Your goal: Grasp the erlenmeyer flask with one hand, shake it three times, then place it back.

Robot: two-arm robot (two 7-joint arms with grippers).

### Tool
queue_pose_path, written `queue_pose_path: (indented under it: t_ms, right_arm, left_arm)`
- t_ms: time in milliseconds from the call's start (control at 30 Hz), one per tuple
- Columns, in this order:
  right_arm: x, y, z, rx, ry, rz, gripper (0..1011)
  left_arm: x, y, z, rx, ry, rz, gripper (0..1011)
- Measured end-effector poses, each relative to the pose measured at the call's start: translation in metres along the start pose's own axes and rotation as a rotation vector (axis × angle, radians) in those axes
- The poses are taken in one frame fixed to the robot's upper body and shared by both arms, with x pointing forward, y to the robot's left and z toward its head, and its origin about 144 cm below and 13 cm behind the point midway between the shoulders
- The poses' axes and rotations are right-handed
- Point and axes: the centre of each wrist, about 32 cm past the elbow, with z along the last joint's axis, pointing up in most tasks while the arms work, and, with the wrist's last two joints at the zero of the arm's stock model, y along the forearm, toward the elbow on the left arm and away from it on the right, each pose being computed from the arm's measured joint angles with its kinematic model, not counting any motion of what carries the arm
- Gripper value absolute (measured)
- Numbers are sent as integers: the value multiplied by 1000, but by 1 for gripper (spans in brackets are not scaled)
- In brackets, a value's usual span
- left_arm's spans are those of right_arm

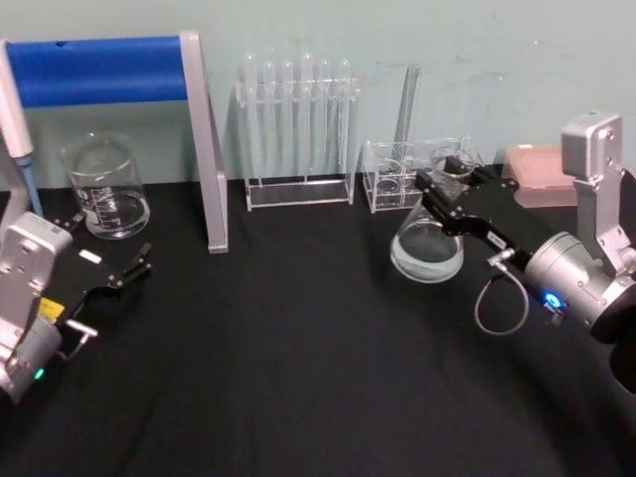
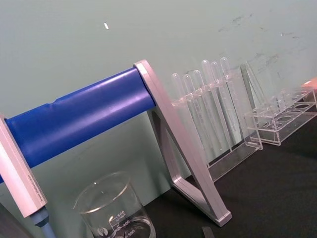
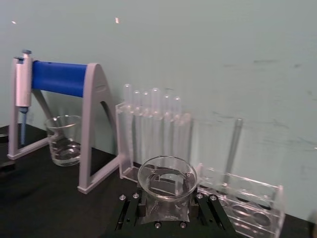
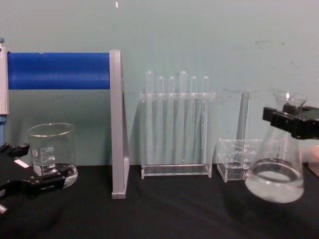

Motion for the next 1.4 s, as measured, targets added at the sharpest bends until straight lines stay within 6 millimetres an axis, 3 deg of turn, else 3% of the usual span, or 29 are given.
queue_pose_path:
  t_ms: [767, 1400]
  right_arm:
    - [-34, 6, -2, -14, -4, 161, 456]
    - [-40, 7, -5, -23, -2, 185, 456]
  left_arm:
    - [0, 0, 0, 0, 0, 0, 1001]
    - [0, 0, 0, 0, 0, 0, 1001]
